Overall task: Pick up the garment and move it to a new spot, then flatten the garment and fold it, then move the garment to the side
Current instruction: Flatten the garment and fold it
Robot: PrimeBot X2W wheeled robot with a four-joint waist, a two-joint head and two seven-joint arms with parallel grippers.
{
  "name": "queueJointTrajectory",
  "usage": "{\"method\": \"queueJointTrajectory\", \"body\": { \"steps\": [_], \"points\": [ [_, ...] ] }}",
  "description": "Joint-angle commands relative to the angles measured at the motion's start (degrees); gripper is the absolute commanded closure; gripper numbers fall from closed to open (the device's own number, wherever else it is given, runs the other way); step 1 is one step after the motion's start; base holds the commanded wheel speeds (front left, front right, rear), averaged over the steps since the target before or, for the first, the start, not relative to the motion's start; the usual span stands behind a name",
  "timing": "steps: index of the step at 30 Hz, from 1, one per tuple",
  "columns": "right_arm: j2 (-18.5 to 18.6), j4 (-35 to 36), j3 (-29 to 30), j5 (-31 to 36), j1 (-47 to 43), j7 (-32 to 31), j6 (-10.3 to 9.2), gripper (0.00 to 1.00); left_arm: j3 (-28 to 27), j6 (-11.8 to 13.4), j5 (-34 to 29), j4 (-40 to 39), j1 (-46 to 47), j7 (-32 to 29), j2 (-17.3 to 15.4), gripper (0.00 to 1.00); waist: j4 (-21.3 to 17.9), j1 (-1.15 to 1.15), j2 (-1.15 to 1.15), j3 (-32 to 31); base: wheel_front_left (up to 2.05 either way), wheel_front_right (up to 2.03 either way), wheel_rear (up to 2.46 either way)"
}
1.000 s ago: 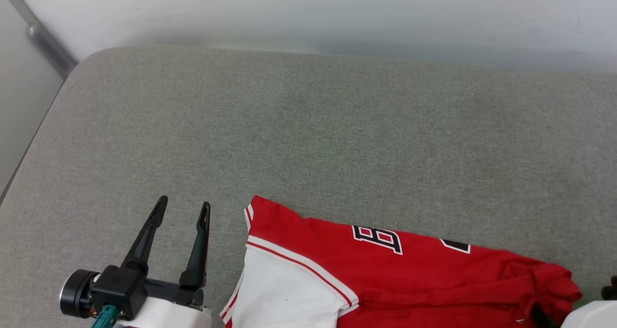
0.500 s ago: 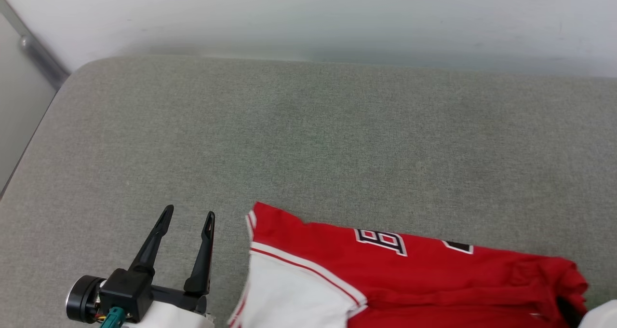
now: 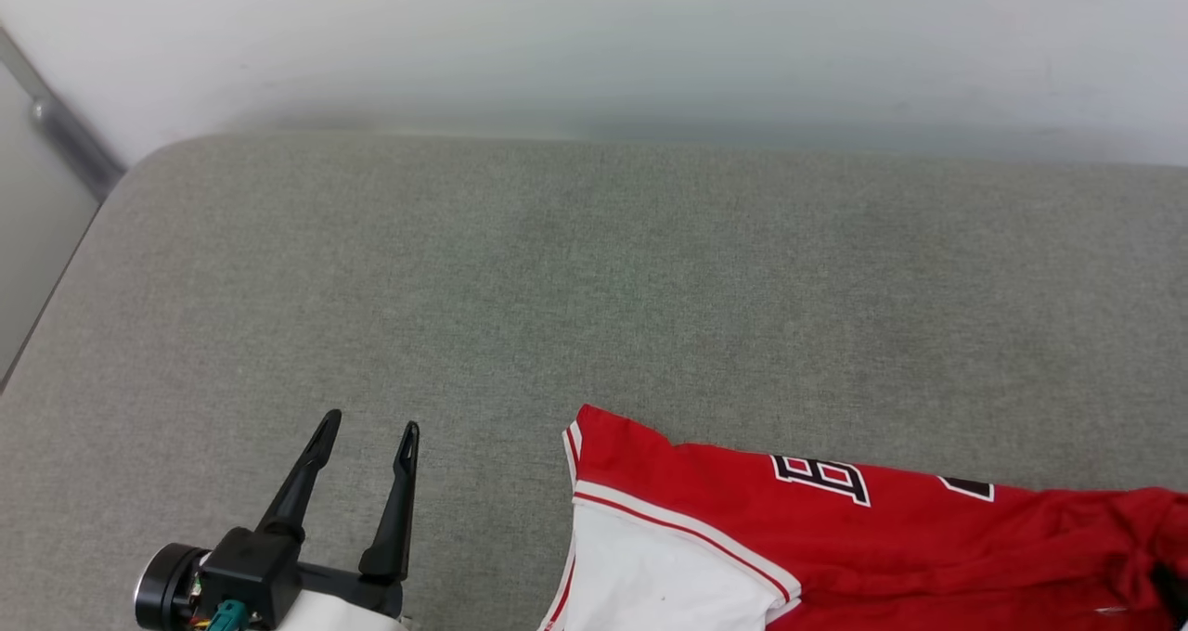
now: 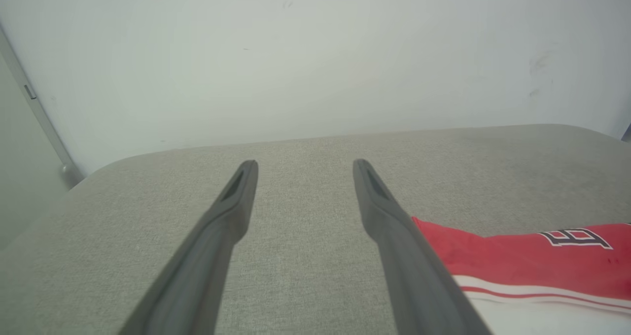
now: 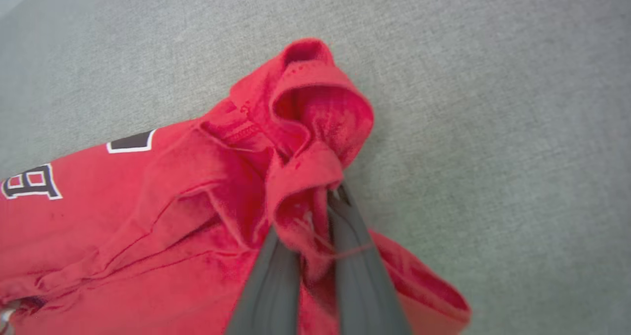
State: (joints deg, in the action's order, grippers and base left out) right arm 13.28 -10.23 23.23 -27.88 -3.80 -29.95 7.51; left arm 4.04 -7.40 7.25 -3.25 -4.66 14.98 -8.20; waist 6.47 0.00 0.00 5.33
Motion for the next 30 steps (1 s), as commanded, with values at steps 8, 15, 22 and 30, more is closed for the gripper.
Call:
{"method": "queueJointTrajectory", "body": {
  "steps": [8,15,22,30],
  "points": [
    [-3.2,11.2,-5.4,-3.7,-4.3,-7.0,-0.03,1.0,0.1,-0.1,0.2,0.1,-1.5,0.3,0.9,0.0,-1.1,0.0,0.0,-2.7,0.0,0.0,0.0],
    [-8.6,19.3,-10.1,-6.1,-6.2,-13.5,-0.03,1.0,0.6,-0.1,0.2,0.5,-1.8,0.3,1.3,0.0,-0.7,0.0,0.0,-3.6,0.0,0.0,0.0],
    [-10.5,20.1,-15.9,-14.0,-5.6,-15.2,-0.03,1.0,1.1,-0.1,0.6,0.8,-1.7,0.3,1.0,0.0,0.7,0.0,0.0,-4.2,0.0,0.0,0.0],
    [-10.5,14.2,-25.9,-23.5,-2.1,-9.8,-0.03,1.0,2.1,-0.1,1.2,-0.1,-1.1,0.3,0.4,0.0,2.8,0.0,0.0,-4.4,0.0,0.0,0.0]
  ]
}}
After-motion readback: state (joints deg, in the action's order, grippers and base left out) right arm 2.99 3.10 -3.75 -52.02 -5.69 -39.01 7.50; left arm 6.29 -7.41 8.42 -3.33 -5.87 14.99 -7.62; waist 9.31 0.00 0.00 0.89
